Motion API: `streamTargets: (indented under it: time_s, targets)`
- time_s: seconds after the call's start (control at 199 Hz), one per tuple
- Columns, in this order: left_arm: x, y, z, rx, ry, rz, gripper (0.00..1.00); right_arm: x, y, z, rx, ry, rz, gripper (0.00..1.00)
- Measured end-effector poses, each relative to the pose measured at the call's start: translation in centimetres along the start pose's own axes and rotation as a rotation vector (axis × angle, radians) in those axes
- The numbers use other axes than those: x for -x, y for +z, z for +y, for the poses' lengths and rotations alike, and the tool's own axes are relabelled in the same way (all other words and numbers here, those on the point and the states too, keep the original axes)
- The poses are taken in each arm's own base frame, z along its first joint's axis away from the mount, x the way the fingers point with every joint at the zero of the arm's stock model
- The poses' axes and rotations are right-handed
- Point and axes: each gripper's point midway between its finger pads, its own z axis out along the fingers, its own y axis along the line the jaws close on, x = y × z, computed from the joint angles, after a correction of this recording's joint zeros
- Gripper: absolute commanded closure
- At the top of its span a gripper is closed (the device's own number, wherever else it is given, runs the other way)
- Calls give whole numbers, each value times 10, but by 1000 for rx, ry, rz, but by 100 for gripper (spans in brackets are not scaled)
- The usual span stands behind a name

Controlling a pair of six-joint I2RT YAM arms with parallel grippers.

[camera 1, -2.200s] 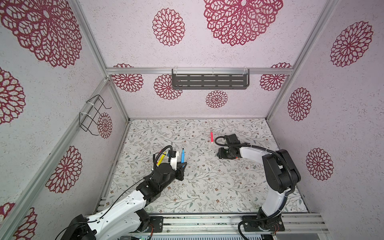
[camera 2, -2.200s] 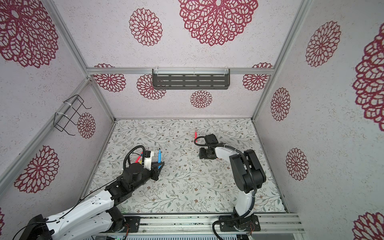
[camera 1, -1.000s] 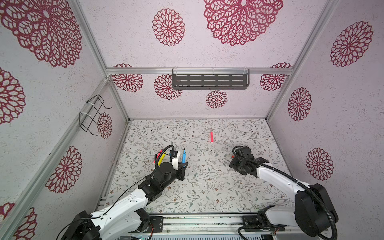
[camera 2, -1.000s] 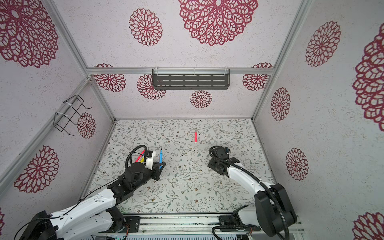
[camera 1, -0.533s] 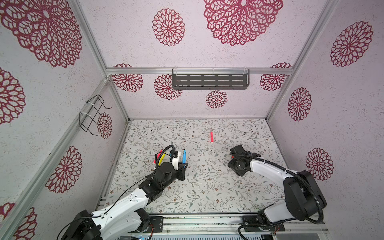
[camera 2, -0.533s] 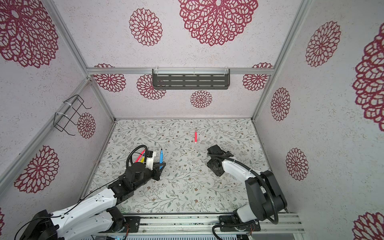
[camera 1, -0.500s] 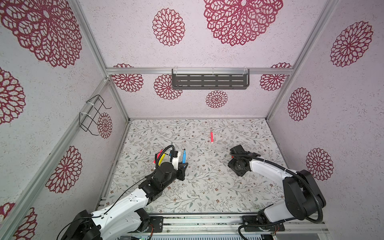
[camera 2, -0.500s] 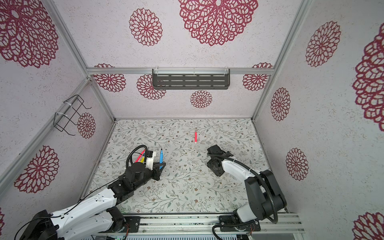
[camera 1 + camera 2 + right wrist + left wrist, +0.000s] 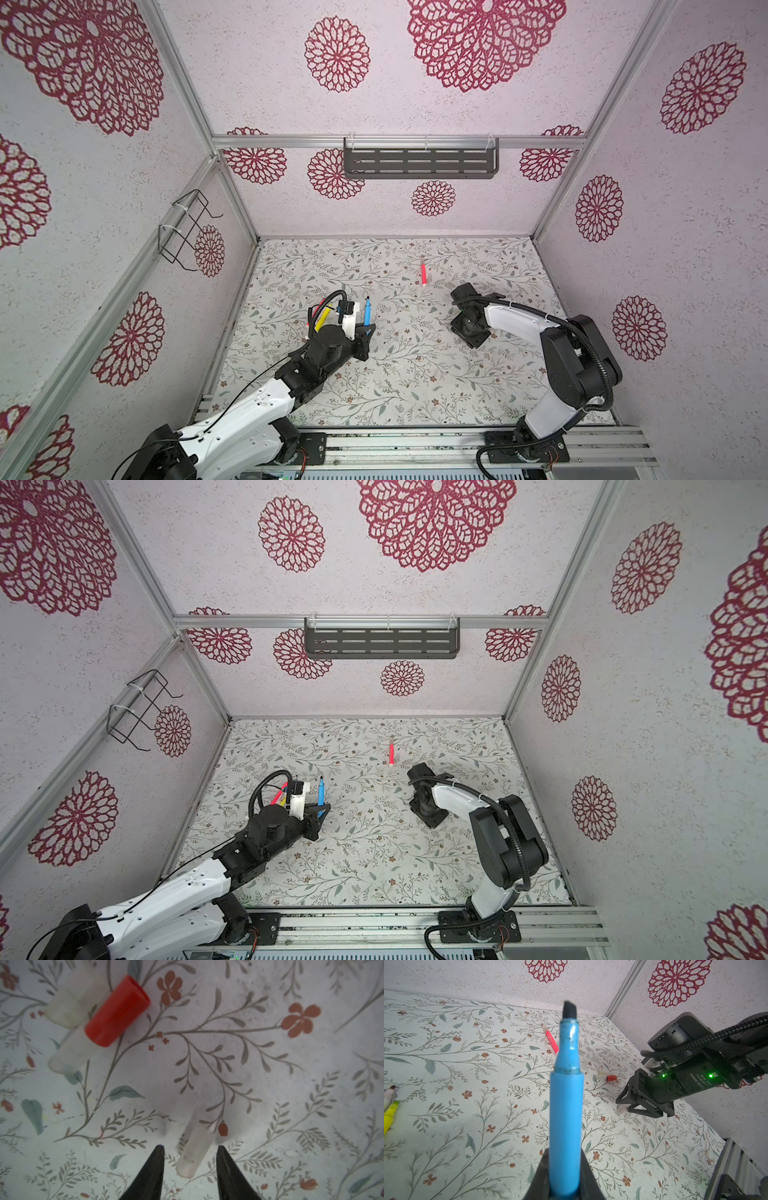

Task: Insert the pens into the pen caps
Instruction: 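Lower the open right gripper onto a loose clear cap, then close the right gripper on the clear cap and lift it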

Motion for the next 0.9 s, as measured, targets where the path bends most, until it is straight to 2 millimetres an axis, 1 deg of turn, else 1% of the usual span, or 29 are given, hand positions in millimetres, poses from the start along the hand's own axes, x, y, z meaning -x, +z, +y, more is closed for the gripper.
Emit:
streamTargets:
  time_s: [0.12, 0.316, 0.492, 0.542, 0.617, 0.708, 0.858, 0.898]
  targets:
    - [4, -3, -1, -1, -1, -16, 100, 1, 0, -3, -11, 4, 3, 58]
    - [8, -5, 1, 7, -2, -29, 100, 1, 6, -6, -30, 8, 13, 68]
    - [8, -5, 3, 13, -1, -30, 100, 1, 7, -6, -41, -9, 17, 71]
    - [8, -5, 3, 15, 0, -30, 100, 1, 7, -6, -44, -17, 17, 75]
    - [8, -5, 3, 16, 0, -30, 100, 1, 7, -8, -51, -31, 16, 84]
    - [8, -5, 4, 18, 0, -29, 100, 2, 7, -7, -49, -49, 12, 91]
    - [6, -5, 5, 21, 1, -22, 100, 3, 5, -5, -46, -99, -7, 100]
    - [5, -5, 5, 22, 1, -19, 100, 4, 3, -5, -51, -124, -22, 100]
